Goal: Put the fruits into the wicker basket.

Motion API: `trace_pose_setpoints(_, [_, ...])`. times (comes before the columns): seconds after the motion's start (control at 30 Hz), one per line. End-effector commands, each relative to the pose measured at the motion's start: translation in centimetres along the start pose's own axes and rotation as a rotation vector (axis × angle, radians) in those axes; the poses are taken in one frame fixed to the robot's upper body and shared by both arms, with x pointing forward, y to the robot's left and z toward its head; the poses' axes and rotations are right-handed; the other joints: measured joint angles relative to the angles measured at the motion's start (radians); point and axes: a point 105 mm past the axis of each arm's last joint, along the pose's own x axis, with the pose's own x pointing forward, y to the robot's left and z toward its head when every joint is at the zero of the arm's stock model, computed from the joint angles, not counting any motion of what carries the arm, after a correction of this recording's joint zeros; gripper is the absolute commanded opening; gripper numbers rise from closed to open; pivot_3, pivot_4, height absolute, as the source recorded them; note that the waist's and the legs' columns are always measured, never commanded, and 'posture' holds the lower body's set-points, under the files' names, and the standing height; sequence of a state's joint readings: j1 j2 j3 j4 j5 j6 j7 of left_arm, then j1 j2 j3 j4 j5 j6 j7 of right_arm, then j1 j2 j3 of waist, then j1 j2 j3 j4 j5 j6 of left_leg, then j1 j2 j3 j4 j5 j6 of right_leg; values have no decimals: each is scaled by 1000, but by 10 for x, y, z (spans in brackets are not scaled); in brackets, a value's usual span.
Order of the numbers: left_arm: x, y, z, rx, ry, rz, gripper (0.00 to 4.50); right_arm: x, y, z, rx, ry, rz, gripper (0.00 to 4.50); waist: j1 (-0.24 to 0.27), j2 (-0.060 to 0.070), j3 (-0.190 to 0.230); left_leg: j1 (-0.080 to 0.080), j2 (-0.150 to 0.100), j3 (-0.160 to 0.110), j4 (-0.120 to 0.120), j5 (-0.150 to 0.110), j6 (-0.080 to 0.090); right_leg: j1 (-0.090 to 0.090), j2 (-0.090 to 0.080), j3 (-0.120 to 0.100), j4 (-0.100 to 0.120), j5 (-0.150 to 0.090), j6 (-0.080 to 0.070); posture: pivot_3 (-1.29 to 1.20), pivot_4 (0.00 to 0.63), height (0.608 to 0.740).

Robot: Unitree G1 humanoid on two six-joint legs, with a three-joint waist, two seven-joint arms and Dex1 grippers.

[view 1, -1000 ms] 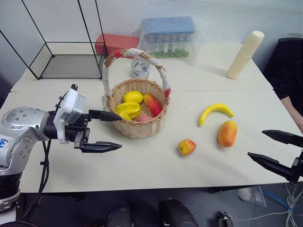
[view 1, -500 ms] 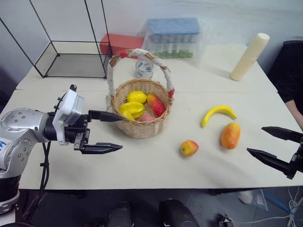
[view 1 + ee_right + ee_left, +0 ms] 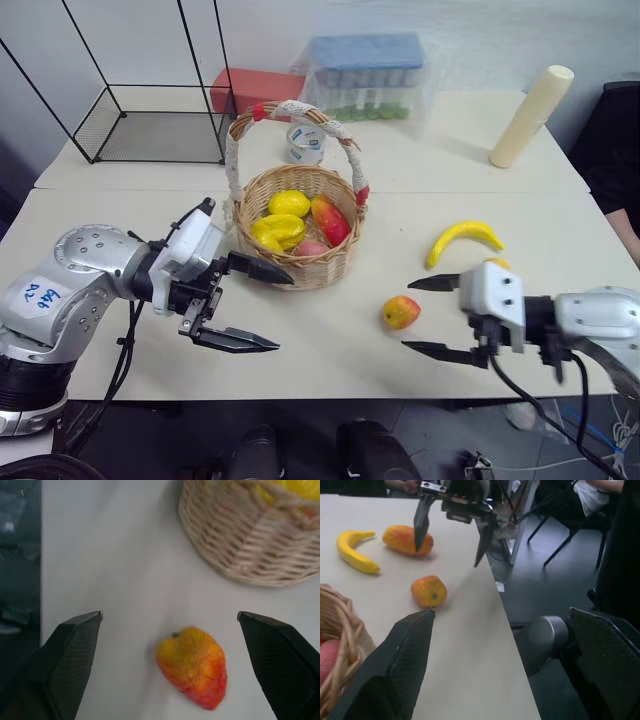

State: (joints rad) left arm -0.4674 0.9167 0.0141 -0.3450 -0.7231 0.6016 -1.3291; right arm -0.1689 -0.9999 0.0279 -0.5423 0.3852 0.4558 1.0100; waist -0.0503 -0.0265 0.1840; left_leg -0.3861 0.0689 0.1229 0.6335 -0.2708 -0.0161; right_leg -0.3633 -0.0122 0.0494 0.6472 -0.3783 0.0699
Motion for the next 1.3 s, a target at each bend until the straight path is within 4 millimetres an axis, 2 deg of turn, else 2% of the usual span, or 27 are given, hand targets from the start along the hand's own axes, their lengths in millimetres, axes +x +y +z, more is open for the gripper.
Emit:
trace_pose_setpoints(0.03, [0, 4, 3, 72, 24, 22, 4500, 15, -11, -10, -83, 42, 3, 4480, 0, 0, 0, -3, 1, 0, 2, 1, -1, -3, 0, 0, 2, 0, 0, 0, 150, 740])
trace_pose_setpoints(0.13, [1, 4, 3, 78, 25, 27, 4500, 23, -15, -26, -135, 99, 29, 4480, -2, 0, 0, -10, 1, 1, 10, 1, 0, -13, 1, 4, 11, -1, 0, 0, 150, 740])
trace_pose_setpoints(0.3, [0, 5, 4, 78, 19, 56, 4500, 30, -22, -39, -143, 115, 39, 4480, -3, 0, 1, -10, 1, 2, 16, 1, 1, -12, 1, 5, 14, -1, 0, 0, 150, 740])
trace_pose_setpoints(0.4, [-1, 6, 5, 80, 13, 72, 4500, 34, -21, -37, -128, 72, 51, 3879, -4, 0, 1, -9, 1, 2, 16, 2, 2, -11, 1, 5, 16, -1, 0, 0, 150, 740])
trace_pose_setpoints(0.57, [-4, 11, 5, 73, 1, 119, 4500, 33, -15, -25, -78, -10, 71, 2276, -4, 0, 1, -7, 1, 2, 15, 3, 1, -12, 2, 6, 18, -1, 0, 0, 150, 740])
trace_pose_setpoints(0.63, [-7, 14, 5, 63, -5, 155, 4500, 31, -13, -19, -56, -50, 77, 2171, -4, 0, 1, -7, 1, 2, 15, 3, 1, -12, 2, 6, 18, -1, 0, 0, 150, 740])
trace_pose_setpoints(0.7, [-16, 20, 4, 44, -20, 225, 4500, 27, -15, 10, 10, -186, 70, 2171, -5, 0, 1, -7, 1, 2, 15, 3, 1, -11, 2, 6, 18, -1, 0, 0, 150, 740])
trace_pose_setpoints(0.77, [-31, 26, 8, 14, -68, 332, 4500, 24, -33, 54, 73, -352, 4, 2171, -13, 0, 1, -7, 2, 2, 15, 3, 1, -11, 2, 6, 19, -1, 0, 0, 150, 740])
trace_pose_setpoints(0.83, [-42, 32, 11, -15, -119, 428, 4500, 27, -46, 79, 86, -411, -40, 2171, -21, 0, 1, -5, 3, 2, 15, 3, -1, -12, 3, 8, 23, -1, 0, 0, 150, 740])
trace_pose_setpoints(0.9, [-47, 34, 11, -45, -150, 489, 4500, 35, -55, 94, 72, -417, -68, 2171, -24, 0, 2, -4, 3, 1, 15, 4, -2, -13, 3, 7, 25, -1, 0, 0, 150, 740])
trace_pose_setpoints(0.97, [-45, 26, 7, -65, -148, 488, 4500, 48, -65, 111, 69, -428, -107, 2171, -26, -1, 1, -4, 3, 0, 14, 4, -3, -13, 3, 7, 25, -1, -1, 0, 150, 740])
trace_pose_setpoints(1.1, [-41, 18, 2, -68, -117, 488, 4500, 77, -82, 127, 66, -396, -168, 2171, -31, -1, 1, -6, 2, 0, 14, 3, -4, -15, 2, 7, 25, -2, -2, 0, 150, 740])
trace_pose_setpoints(1.17, [-42, 18, 3, -62, -117, 497, 4500, 87, -86, 122, 87, -359, -171, 2902, -28, -2, 1, -7, 2, 0, 14, 3, -3, -15, 1, 7, 25, -2, -2, 0, 150, 740])
trace_pose_setpoints(1.2, [-42, 18, 4, -60, -118, 499, 4500, 90, -86, 120, 92, -346, -170, 3116, -27, -2, 1, -7, 1, 0, 14, 3, -3, -15, 1, 7, 25, -2, -2, 0, 150, 740])
trace_pose_setpoints(1.3, [-42, 18, 9, -54, -134, 505, 4500, 92, -86, 118, 92, -339, -171, 4168, -28, -2, 1, -7, 0, 0, 14, 3, -3, -15, 0, 7, 25, -2, -2, 0, 150, 740])
